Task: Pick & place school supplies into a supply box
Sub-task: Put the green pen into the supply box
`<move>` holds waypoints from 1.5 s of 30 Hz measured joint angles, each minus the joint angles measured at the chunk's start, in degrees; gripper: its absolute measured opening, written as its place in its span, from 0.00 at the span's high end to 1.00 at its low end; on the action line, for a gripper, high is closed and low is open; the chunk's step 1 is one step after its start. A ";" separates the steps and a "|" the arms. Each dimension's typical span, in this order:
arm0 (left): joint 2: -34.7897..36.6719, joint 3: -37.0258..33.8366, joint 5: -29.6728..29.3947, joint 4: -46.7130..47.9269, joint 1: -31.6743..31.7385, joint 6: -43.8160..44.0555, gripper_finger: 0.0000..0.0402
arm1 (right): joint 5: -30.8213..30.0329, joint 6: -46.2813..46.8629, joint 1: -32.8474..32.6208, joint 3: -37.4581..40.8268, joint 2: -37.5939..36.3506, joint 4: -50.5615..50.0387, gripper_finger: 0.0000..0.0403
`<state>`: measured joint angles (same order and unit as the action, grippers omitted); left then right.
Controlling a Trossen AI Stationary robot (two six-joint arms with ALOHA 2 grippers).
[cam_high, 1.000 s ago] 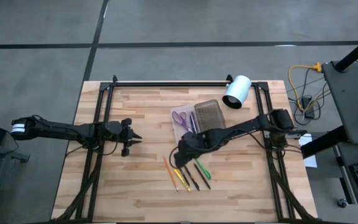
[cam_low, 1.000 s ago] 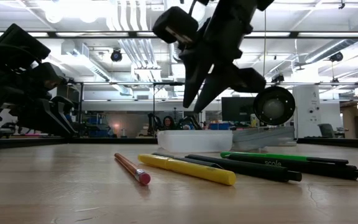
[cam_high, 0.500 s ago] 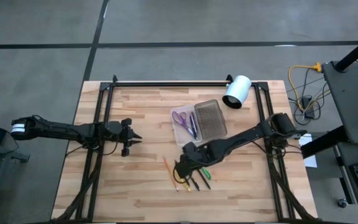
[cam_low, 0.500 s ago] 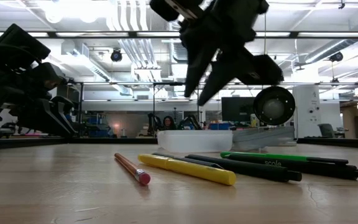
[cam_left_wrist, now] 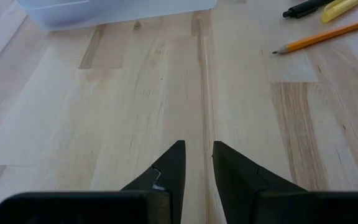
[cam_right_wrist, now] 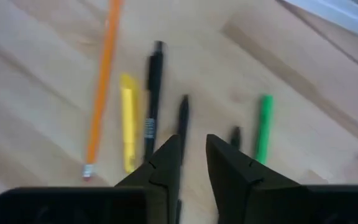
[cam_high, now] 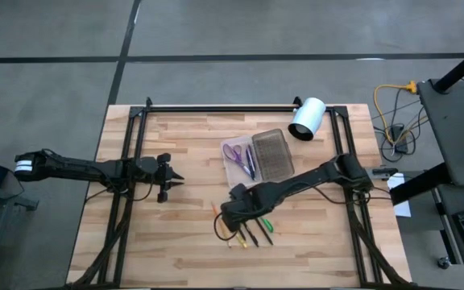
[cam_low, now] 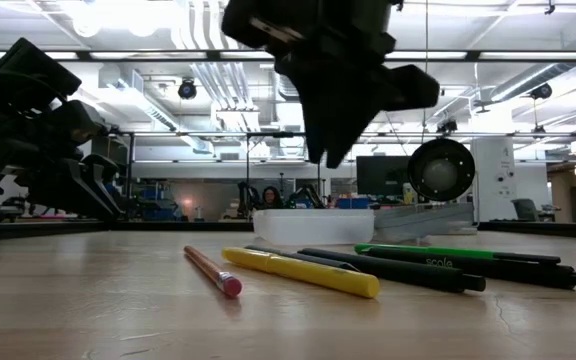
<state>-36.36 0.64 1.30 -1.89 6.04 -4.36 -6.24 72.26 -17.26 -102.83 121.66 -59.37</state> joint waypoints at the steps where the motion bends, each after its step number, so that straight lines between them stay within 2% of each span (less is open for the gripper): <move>1: 0.00 0.00 0.01 -0.02 0.00 0.00 0.83 | -0.02 0.13 -0.13 -0.08 0.18 -0.40 0.83; 11: 0.00 0.00 0.01 -0.01 0.00 0.00 0.83 | 0.00 -0.25 -0.28 1.55 0.88 -1.42 0.80; 19: 0.00 0.00 0.01 0.00 -0.01 0.00 0.83 | -2.23 1.85 -0.34 2.02 0.88 -4.94 0.79; 33: 0.00 0.00 0.00 0.00 0.00 0.00 0.83 | -3.17 5.60 0.20 2.90 0.33 -5.75 0.83; 45: 0.00 0.00 0.00 0.00 0.00 0.00 0.83 | -1.35 7.01 0.16 8.53 -0.85 -4.16 0.79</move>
<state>-36.36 0.64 1.30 -1.89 6.04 -4.36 -7.60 79.26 -17.10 -94.30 120.81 -63.53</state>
